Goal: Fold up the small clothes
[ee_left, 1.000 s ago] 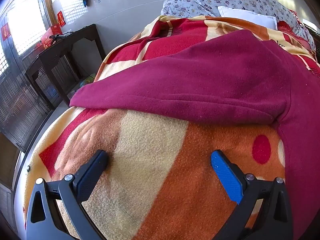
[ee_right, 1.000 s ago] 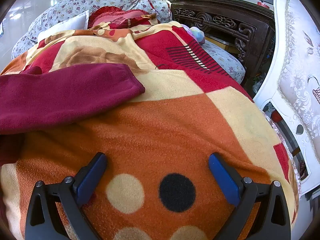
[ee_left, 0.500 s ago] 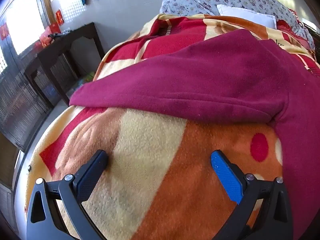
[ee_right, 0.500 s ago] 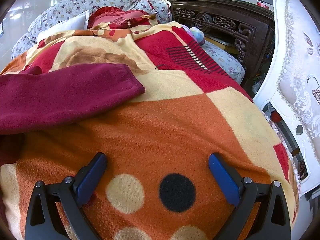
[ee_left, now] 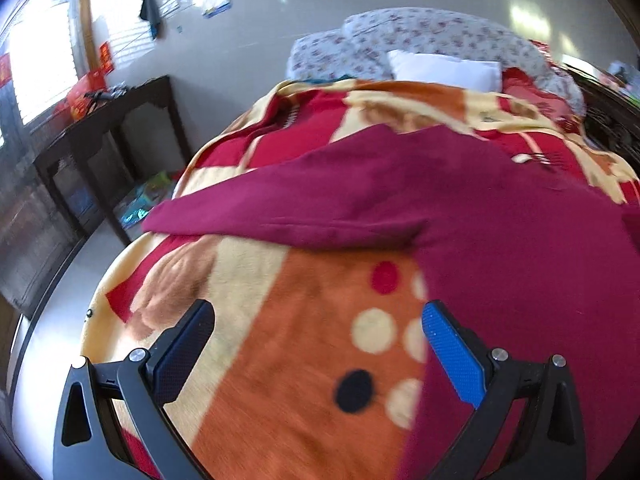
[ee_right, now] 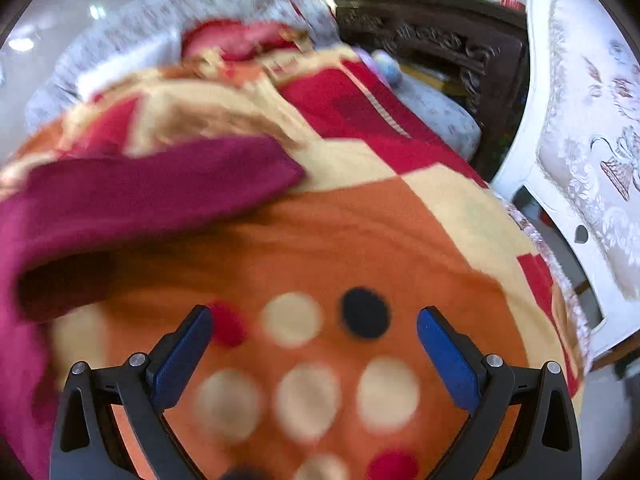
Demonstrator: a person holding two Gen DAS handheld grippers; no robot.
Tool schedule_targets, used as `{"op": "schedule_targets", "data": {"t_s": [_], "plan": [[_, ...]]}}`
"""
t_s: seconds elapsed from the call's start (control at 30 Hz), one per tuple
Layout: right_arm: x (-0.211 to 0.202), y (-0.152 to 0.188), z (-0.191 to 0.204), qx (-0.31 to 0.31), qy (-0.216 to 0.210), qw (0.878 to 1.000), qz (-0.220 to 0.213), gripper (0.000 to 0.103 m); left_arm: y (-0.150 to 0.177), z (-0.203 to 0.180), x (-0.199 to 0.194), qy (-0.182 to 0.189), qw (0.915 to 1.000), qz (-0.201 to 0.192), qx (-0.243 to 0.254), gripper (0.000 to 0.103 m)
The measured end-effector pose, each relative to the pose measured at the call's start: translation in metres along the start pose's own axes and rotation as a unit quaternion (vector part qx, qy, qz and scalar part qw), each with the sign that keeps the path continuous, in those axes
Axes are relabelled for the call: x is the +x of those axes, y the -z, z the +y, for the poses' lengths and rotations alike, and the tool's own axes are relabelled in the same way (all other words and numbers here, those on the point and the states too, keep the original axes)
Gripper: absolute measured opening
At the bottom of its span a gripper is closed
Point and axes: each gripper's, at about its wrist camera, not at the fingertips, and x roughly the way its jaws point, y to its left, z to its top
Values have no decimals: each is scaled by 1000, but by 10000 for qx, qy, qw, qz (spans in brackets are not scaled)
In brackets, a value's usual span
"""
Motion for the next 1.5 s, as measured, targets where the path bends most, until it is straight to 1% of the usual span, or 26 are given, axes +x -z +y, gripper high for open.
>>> {"op": "schedule_targets", "data": {"t_s": [0.07,0.13,0.23,0.33,0.43,0.53,0.57,0.63,0.77,0.93,1.13,1.5], "plan": [[-30,5,7,91,-150,9998,-130,103,-1,-12,-10,-14,9999,-93,135,103],[-61,9,17,197,-469,9983,-286,103,-2,-24,-23,1,9995,-225,239,103],[-94,12,38,194,-781,9962,-324,103,-2,-38,-38,273,9988,-265,317,103],[-119,17,70,-138,-990,9945,-323,103,0,-48,-50,455,9977,-323,382,103],[-139,23,99,-375,-1121,9923,-375,103,0,-55,-61,505,9971,-393,422,103],[-149,31,129,-564,-1219,9904,-333,103,0,-60,-67,624,9966,-373,374,103],[-152,33,140,-631,-1254,9894,-378,103,0,-61,-68,631,9967,-363,347,103],[-156,38,156,-733,-1296,9876,-490,103,0,-63,-70,685,9966,-343,314,103],[-153,44,184,-892,-1378,9852,-488,103,1,-65,-71,758,9962,-325,293,103],[-143,48,207,-1061,-1150,9862,-541,103,3,-68,-69,715,9964,-339,310,103],[-133,48,216,-1080,-1105,9868,-489,103,4,-71,-60,795,9964,-189,222,103],[-125,48,221,-1072,-1012,9879,-489,103,5,-79,-58,857,9959,-145,229,103]]}}
